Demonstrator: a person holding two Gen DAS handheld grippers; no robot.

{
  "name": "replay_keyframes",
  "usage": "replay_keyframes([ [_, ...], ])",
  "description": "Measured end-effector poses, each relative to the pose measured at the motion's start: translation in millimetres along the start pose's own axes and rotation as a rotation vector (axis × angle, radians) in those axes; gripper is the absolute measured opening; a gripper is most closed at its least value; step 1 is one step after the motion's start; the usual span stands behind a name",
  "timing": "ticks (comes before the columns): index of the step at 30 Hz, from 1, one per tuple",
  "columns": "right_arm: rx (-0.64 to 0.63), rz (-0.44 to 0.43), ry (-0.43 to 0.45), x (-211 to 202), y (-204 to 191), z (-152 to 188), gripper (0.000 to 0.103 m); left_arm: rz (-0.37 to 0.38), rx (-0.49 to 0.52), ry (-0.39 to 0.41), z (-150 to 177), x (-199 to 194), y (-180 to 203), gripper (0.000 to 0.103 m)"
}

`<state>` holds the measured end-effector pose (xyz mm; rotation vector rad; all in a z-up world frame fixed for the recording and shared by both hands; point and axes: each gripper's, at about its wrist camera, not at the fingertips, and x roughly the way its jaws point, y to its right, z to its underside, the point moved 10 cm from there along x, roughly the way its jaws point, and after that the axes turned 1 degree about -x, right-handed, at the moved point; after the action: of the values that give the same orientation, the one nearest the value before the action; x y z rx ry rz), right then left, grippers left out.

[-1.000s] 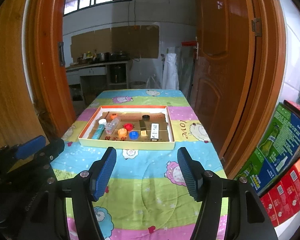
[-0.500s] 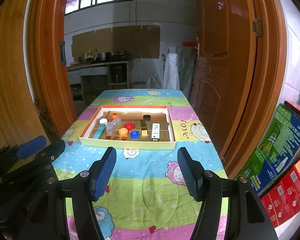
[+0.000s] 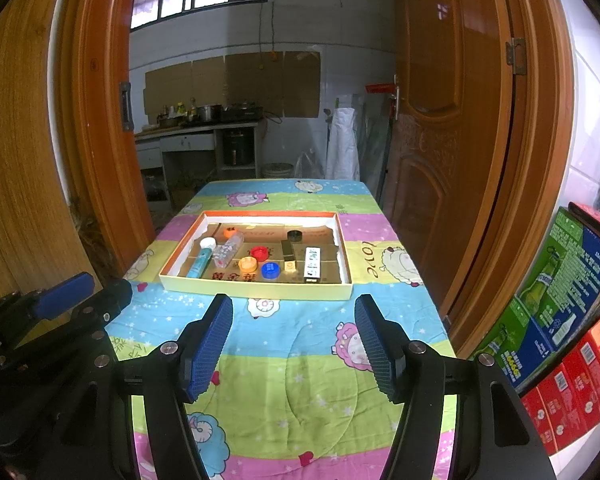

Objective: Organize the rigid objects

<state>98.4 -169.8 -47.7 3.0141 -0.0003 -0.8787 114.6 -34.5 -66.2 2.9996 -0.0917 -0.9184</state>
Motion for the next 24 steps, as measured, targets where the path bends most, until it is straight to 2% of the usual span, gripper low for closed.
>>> replay_keyframes([
  [24, 0.004, -0.002, -0.003, 0.2, -1.9, -1.1, 0.066, 0.006, 0.005, -0.003, -1.5, -0.5, 2.4, 0.036],
])
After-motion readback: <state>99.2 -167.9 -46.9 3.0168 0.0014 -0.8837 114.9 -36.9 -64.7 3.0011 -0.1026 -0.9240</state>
